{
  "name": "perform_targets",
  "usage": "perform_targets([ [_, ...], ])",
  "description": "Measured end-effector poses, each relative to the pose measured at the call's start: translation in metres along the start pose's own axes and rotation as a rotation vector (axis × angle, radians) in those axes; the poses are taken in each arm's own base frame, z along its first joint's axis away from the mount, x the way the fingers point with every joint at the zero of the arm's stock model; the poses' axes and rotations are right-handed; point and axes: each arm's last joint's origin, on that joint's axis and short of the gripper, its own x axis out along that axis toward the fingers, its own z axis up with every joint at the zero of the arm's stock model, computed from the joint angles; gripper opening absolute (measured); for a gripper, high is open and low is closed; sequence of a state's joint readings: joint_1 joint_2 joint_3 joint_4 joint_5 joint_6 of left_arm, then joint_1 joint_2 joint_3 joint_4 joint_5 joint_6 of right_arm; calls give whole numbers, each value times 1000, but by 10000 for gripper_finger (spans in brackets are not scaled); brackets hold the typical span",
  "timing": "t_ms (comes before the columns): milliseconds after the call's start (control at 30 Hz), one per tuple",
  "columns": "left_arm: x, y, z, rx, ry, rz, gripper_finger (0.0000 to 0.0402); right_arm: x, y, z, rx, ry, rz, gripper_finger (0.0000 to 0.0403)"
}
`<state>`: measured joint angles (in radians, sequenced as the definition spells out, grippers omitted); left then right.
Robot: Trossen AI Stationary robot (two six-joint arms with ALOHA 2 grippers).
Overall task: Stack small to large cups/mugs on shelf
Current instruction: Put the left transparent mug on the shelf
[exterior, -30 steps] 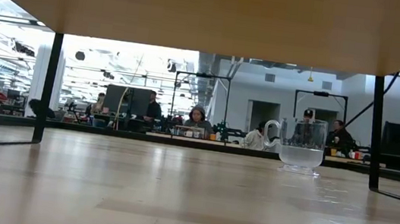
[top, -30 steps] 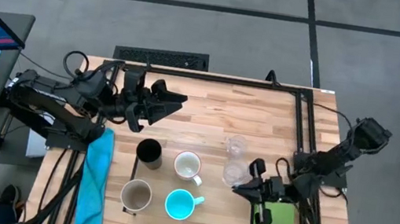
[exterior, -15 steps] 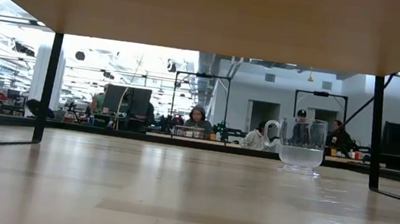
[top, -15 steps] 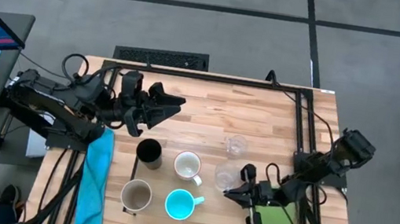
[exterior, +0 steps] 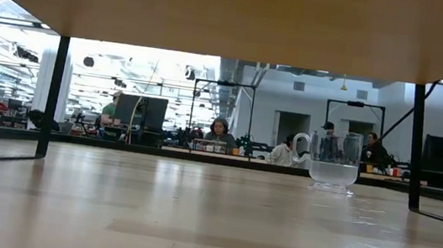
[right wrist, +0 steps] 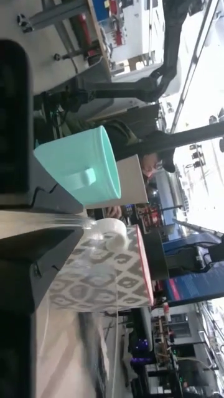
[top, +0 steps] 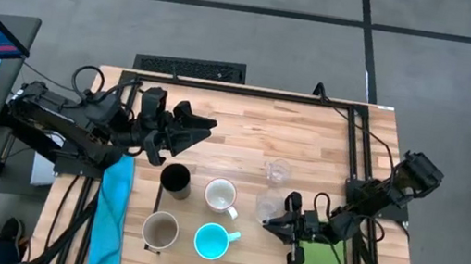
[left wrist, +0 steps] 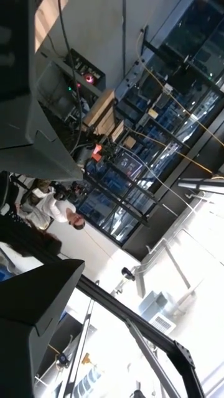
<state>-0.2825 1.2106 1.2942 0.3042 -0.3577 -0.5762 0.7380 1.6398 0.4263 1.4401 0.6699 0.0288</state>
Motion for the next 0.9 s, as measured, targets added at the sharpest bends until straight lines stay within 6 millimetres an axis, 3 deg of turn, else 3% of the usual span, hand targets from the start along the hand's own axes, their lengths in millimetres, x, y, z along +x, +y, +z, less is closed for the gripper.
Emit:
perform_targets([
  [533,0,1,0,-12,-15,23,208,-5,2,7,45,66,2,200],
  [900,0,1,1,-22,-22,33,208,-14,2,25,80,108,18,202],
])
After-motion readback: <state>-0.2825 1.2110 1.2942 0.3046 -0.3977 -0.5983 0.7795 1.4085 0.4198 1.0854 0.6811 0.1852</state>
